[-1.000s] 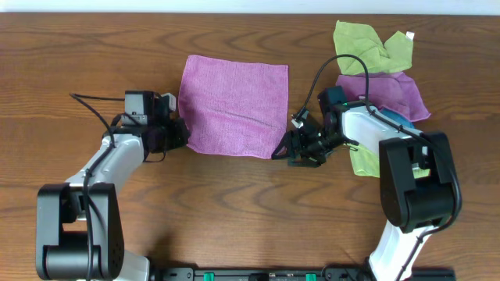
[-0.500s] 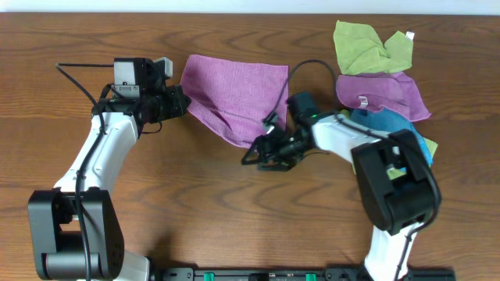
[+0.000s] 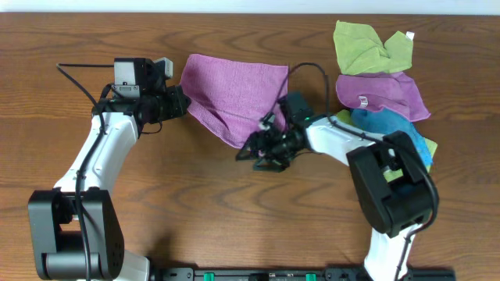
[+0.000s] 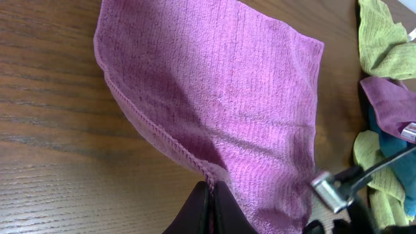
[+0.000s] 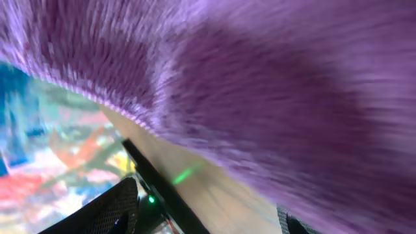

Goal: Fold the cloth

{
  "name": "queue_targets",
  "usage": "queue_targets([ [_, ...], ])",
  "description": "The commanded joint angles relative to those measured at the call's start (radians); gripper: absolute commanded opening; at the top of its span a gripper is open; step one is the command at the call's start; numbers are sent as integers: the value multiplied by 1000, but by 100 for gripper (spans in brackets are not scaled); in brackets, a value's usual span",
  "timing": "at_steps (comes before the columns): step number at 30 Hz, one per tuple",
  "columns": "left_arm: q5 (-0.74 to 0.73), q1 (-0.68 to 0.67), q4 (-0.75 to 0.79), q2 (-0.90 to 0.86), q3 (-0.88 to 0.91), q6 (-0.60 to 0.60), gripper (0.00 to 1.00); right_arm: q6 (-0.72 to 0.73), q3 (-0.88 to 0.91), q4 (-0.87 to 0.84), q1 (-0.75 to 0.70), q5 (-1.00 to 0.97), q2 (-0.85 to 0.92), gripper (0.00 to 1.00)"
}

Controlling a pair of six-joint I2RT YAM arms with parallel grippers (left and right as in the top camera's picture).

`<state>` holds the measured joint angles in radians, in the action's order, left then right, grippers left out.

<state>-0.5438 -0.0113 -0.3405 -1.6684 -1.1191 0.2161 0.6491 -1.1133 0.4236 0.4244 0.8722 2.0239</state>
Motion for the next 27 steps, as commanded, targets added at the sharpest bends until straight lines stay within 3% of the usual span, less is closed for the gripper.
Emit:
queue_targets([
  [1,-6,-2,-3,-5,-17,1,6,33,27,14,-50,-309,45,70],
  [16,-3,-2,-4,-5,-17,1,6,166,27,2,-103,-499,45,69],
  [27,23,-2,-7,-5,-17,1,6,121,27,46,-201,-470,45,64],
])
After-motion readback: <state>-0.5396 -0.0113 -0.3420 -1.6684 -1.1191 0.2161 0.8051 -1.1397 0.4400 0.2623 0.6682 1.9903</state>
